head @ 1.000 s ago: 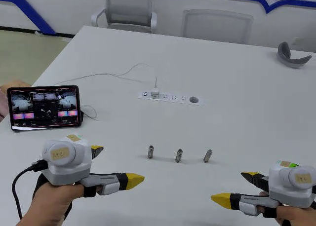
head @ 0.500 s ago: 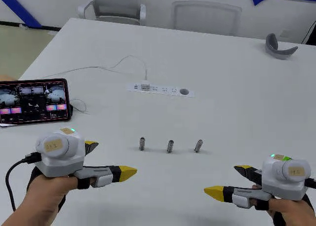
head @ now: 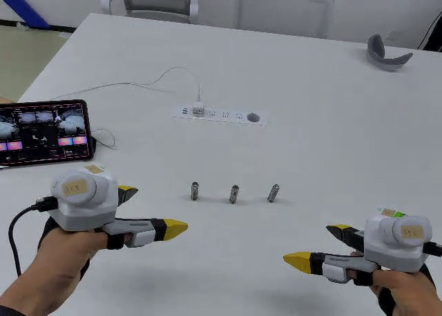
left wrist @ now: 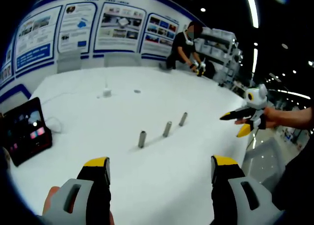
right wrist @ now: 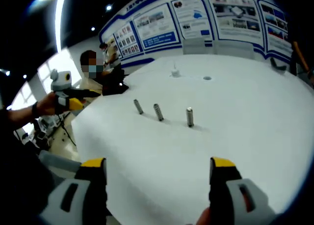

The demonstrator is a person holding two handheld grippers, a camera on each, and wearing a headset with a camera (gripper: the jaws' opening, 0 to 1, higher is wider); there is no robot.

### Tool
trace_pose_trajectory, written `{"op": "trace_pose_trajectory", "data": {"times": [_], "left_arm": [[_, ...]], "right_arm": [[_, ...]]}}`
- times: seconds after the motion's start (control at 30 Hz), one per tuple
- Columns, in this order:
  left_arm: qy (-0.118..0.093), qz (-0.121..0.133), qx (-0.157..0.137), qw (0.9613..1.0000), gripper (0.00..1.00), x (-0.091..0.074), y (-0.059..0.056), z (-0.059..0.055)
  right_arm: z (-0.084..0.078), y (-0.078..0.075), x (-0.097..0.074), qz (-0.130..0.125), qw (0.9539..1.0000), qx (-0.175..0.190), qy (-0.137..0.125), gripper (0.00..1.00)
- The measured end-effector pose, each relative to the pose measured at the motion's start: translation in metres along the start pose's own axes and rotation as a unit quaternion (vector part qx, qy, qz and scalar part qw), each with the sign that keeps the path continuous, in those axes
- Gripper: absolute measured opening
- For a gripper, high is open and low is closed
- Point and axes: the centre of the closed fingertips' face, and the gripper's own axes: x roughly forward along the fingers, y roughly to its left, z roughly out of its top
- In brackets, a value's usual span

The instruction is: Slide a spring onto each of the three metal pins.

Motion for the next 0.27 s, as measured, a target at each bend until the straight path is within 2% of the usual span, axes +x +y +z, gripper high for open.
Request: {"op": "trace_pose_trajectory", "data": {"times": [0.27], "left_arm": [[0.001,-0.004,0.003,1.0,0.87,-0.0005,-0.0021,0.0002]], "right_arm": [[0.0011,0.0,0.0016,0.003,1.0,-0.001,0.0,0.89]]}}
